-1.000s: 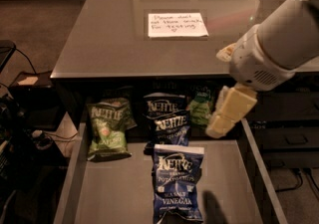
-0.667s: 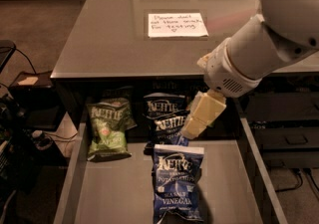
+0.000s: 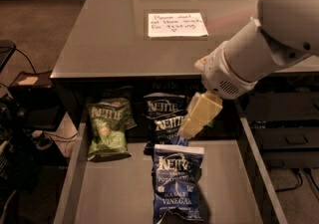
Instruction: Pick green jalapeno chip bag from top drawer and place on counter
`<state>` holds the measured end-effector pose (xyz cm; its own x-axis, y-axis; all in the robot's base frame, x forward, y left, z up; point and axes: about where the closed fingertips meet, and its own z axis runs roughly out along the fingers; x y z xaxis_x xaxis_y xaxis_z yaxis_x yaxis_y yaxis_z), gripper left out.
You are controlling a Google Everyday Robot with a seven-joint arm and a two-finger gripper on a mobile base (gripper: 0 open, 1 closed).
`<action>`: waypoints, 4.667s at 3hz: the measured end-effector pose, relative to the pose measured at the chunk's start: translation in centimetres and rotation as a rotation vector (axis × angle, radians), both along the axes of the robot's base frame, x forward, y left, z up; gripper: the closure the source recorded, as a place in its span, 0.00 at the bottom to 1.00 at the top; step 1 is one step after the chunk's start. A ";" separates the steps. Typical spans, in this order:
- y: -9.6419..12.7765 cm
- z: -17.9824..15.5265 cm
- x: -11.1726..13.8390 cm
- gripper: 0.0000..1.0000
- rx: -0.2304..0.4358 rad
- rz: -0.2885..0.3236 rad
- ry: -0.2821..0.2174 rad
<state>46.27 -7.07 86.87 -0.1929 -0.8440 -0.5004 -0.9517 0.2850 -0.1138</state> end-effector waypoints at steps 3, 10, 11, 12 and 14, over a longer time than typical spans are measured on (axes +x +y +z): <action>12.7 -8.1 5.1 0.00 0.241 0.095 0.042; 21.5 -18.3 8.8 0.32 0.368 0.201 -0.019; 21.8 -18.7 10.5 0.22 0.358 0.196 -0.049; 22.2 -19.3 11.7 0.19 0.343 0.199 -0.063; 23.4 -21.8 11.8 0.20 0.285 0.235 -0.031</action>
Offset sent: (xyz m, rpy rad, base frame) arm 0.0617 0.1209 -0.0878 0.2622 0.0644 0.1077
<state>58.07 16.30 65.04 0.0087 -0.6893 -0.7244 -0.9923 0.0832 -0.0912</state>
